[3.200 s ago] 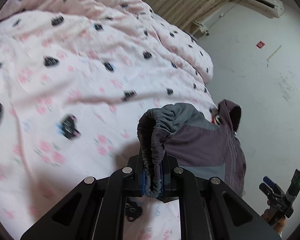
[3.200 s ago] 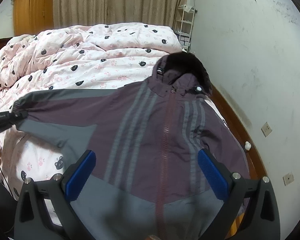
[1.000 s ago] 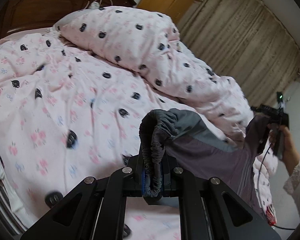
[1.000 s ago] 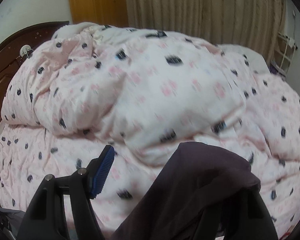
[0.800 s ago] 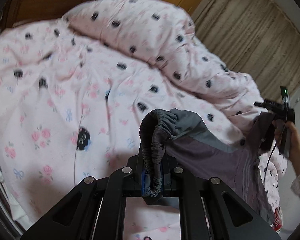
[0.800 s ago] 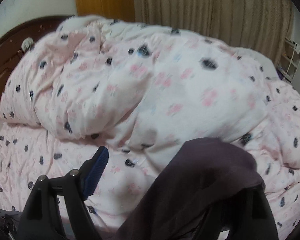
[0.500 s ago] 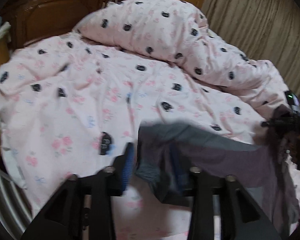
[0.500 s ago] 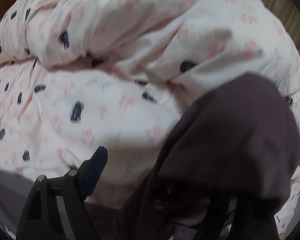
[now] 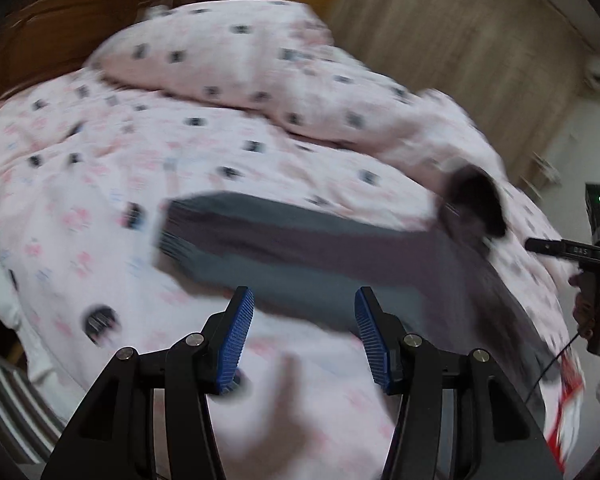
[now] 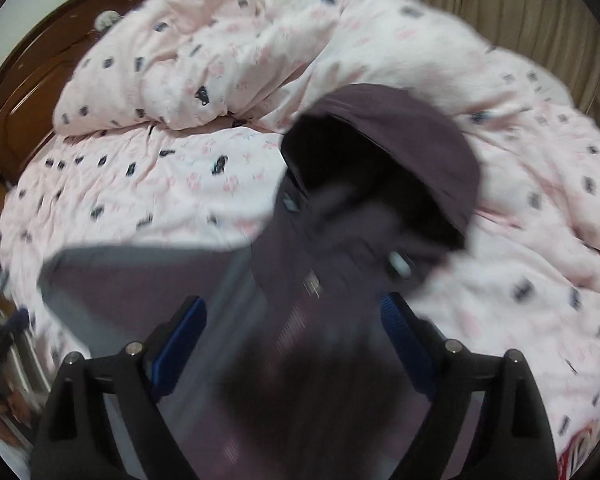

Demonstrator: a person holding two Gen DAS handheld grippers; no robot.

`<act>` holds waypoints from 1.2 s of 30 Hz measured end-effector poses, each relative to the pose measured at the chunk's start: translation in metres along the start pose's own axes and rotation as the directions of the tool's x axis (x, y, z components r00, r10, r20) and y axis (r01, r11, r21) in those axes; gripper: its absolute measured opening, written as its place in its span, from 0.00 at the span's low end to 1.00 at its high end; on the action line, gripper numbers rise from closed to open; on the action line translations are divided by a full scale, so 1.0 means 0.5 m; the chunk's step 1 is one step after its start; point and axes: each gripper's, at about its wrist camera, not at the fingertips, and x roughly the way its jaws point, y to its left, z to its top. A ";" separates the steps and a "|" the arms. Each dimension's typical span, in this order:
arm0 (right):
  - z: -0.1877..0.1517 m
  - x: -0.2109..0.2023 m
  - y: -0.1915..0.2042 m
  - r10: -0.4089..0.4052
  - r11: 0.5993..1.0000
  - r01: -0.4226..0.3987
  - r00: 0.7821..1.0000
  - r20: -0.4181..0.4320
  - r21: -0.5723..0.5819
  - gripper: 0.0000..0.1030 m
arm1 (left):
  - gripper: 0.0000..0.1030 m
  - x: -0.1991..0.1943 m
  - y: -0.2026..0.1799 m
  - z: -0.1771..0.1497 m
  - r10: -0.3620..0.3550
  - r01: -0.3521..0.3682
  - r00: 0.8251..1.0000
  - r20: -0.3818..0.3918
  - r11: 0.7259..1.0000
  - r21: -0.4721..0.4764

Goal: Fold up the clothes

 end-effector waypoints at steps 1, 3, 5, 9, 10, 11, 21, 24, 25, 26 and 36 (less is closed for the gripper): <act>-0.037 -0.029 -0.005 -0.016 1.000 0.017 1.000 0.022 -0.014 0.89 | 0.46 -0.015 -0.028 -0.017 -0.024 0.024 1.000 -0.006 0.999 0.036; -0.130 -0.090 -0.018 -0.058 0.997 0.061 0.996 0.070 -0.044 0.89 | 0.46 -0.039 -0.074 -0.047 -0.060 0.061 0.998 -0.014 0.994 0.094; -0.213 -0.132 -0.028 -0.097 0.993 0.104 0.990 0.100 -0.063 0.90 | 0.46 -0.063 -0.120 -0.085 -0.090 0.094 0.995 -0.030 0.984 0.152; -0.387 -0.195 -0.030 -0.155 0.982 0.168 0.978 0.139 -0.088 0.90 | 0.46 -0.082 -0.182 -0.161 -0.101 0.116 0.992 -0.077 0.966 0.231; -0.426 -0.204 -0.026 -0.163 0.981 0.177 0.975 0.149 -0.084 0.90 | 0.46 -0.080 -0.192 -0.176 -0.097 0.116 0.991 -0.089 0.964 0.239; -0.461 -0.214 -0.020 -0.171 0.980 0.185 0.972 0.159 -0.076 0.90 | 0.46 -0.079 -0.201 -0.191 -0.094 0.117 0.990 -0.101 0.962 0.247; -0.647 -0.212 0.014 -0.257 0.963 0.267 0.949 0.180 -0.033 0.90 | 0.46 -0.043 -0.239 -0.259 0.006 0.039 0.991 -0.132 0.942 0.333; -0.672 -0.197 0.012 -0.263 0.963 0.270 0.951 0.164 -0.021 0.90 | 0.46 -0.037 -0.244 -0.273 0.007 0.041 0.991 -0.136 0.938 0.345; -0.677 -0.194 0.011 -0.262 0.963 0.269 0.951 0.162 -0.019 0.90 | 0.46 -0.036 -0.246 -0.276 0.007 0.041 0.991 -0.134 0.936 0.349; -0.683 -0.193 0.012 -0.261 0.963 0.267 0.952 0.162 -0.017 0.90 | 0.47 -0.035 -0.247 -0.277 0.008 0.039 0.992 -0.130 0.935 0.352; -0.701 -0.149 0.006 -0.328 0.944 0.327 0.929 0.171 0.032 0.90 | 0.47 -0.040 -0.278 -0.284 -0.100 0.148 0.984 -0.149 0.924 0.354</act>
